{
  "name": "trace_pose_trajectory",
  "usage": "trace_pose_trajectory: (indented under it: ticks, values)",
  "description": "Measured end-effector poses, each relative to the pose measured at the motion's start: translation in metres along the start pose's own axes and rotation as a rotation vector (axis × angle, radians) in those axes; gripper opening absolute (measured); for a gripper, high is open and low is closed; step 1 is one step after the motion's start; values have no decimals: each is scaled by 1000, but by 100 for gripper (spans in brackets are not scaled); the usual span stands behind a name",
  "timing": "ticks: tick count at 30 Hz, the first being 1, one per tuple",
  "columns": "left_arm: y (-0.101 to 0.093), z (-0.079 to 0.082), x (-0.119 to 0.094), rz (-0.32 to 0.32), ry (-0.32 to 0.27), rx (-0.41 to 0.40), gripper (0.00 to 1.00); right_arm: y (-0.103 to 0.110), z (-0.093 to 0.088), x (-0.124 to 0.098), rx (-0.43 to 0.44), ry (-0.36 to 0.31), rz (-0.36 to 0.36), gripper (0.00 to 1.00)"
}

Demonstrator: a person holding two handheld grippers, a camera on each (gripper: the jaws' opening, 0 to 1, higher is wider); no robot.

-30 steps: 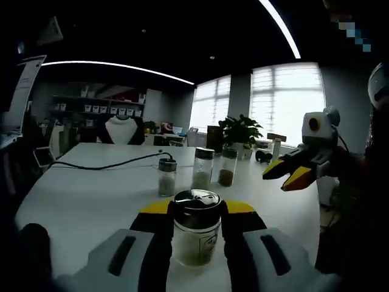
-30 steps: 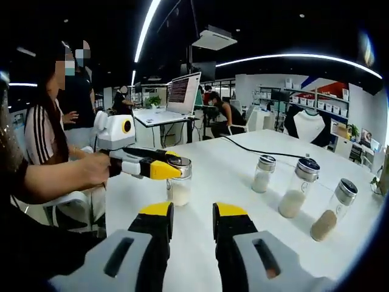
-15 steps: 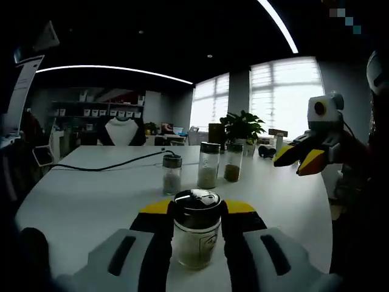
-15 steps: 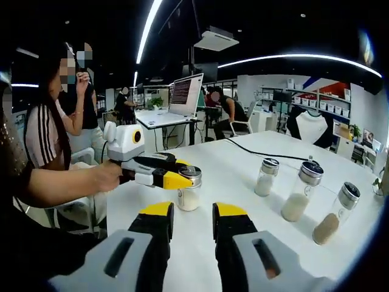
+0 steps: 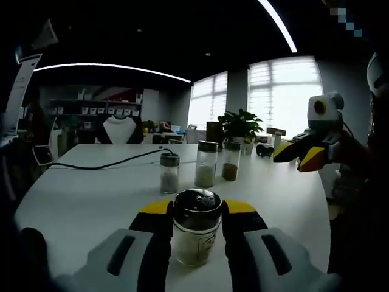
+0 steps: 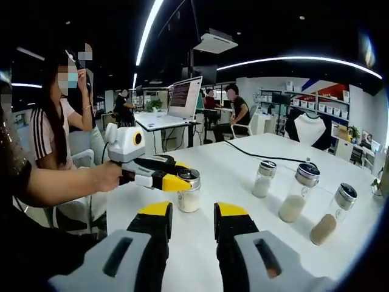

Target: Rotate the seasoning bottle until the label or dispensing opening points toward the visible target arrow and the bottle remains upright within the marked orientation range

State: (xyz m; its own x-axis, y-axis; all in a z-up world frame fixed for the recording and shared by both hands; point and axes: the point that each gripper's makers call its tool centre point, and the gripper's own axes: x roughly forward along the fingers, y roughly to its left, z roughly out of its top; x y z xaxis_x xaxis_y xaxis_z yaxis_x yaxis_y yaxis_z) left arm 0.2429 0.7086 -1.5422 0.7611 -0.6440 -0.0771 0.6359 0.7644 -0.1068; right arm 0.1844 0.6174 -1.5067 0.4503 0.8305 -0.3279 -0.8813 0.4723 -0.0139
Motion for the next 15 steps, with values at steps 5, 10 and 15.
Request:
trace_pose_trajectory:
  ticks: [5, 10, 15]
  values:
    - [1, 6, 0, 6, -8, 2, 34, -1, 1, -2, 2, -5, -5, 24]
    - [1, 12, -2, 42, -7, -4, 41, -2, 1, -1, 3, -12, -12, 26]
    - [-1, 17, -7, 107, -2, -15, 48, -6, -10, 2, 15, -12, -29, 27]
